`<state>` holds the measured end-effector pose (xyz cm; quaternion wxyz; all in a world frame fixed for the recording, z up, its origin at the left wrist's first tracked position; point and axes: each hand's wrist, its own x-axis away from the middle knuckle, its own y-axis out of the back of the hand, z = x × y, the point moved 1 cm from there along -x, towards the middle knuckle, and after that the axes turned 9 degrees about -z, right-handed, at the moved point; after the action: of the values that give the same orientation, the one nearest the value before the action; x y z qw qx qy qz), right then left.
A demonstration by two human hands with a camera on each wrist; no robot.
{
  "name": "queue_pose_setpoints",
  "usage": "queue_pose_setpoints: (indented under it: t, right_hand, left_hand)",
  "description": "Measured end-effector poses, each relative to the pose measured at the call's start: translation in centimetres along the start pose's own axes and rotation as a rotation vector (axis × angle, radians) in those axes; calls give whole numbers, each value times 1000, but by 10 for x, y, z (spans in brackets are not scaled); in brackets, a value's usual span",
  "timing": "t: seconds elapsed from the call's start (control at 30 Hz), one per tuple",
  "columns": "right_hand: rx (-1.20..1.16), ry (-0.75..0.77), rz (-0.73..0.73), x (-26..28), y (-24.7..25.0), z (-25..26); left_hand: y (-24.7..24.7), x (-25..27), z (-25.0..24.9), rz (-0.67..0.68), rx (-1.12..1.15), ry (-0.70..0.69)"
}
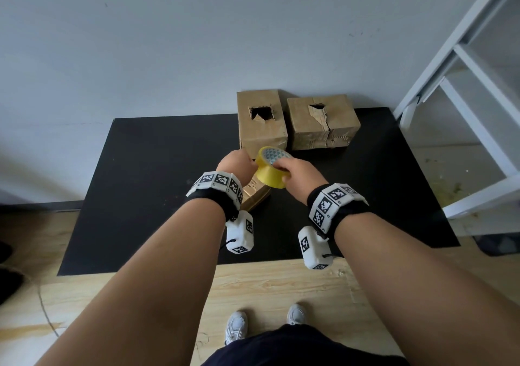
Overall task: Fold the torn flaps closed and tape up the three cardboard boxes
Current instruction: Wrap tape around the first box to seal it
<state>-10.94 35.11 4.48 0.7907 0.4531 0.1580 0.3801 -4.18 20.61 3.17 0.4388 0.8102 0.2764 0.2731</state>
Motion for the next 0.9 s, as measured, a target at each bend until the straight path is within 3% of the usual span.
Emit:
queue_pose_setpoints:
  t: [0.23,0.4,0.57,0.73,0.9]
  right_hand:
    - [97,-29,90,3,-4,-5]
    - [19,-64,25,-1,-7,-6]
    - [-14,-61,20,-2,-5,-5]
    - [-25,-72,25,-3,-5,-4]
    - [-43,-78,36,-4,-1,1]
  left_hand:
    - [0,3,8,197,206,90]
    - [5,2,13,138,449,147]
    - [9,5,11,43,430,135]
    - [10,7,12,22,591,263]
    - [12,5,8,-41,496,274]
